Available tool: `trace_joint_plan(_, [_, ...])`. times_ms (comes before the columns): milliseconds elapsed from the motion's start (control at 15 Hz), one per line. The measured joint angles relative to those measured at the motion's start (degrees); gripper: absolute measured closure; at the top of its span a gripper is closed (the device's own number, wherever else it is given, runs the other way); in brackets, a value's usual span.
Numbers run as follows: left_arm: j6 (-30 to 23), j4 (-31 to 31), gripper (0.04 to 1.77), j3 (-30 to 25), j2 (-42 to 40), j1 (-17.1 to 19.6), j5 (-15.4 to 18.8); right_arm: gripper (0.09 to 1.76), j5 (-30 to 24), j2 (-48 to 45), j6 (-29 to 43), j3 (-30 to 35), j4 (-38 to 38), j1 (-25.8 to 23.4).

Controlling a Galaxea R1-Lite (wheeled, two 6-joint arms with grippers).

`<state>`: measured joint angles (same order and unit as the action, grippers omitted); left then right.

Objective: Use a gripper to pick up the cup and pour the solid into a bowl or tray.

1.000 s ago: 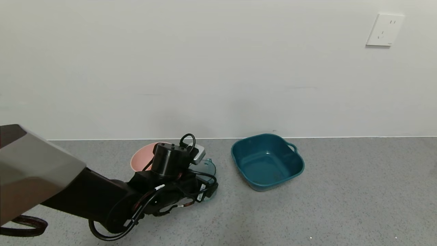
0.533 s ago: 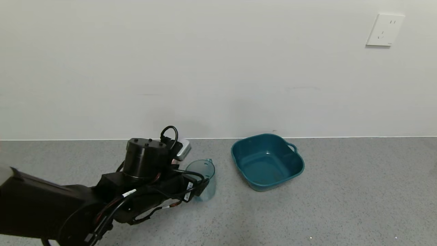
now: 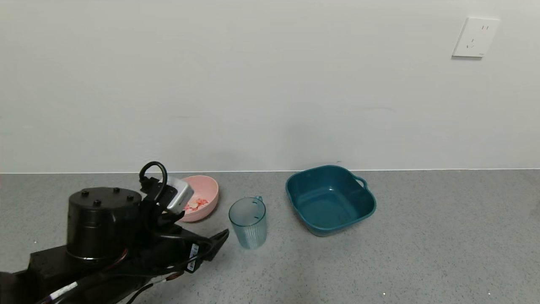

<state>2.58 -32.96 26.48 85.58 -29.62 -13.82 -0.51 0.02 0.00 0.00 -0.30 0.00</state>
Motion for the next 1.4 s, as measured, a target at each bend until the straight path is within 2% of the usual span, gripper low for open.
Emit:
trace_joint_plan(467, [0.02, 1.83, 0.1, -7.68, -12.84, -0.09, -4.78, 0.14, 0.0, 0.0, 0.0, 0.0, 0.0, 0.0])
trace_joint_plan(1000, [-0.27, 20.37, 0.09, -9.28, -31.72, 0.0, -13.48, 0.14, 0.02, 0.0, 0.0, 0.0, 0.0, 0.0])
trace_joint_plan(1133, [-0.09, 23.71, 0.09, -9.89, -36.99, 1.43, -14.4, 0.14, -0.01, 0.0, 0.0, 0.0, 0.0, 0.0])
trace_joint_plan(1400, [0.3, 30.73, 0.09, -10.61, -46.64, 7.77, -14.68, 0.14, -0.01, 0.0, 0.0, 0.0, 0.0, 0.0])
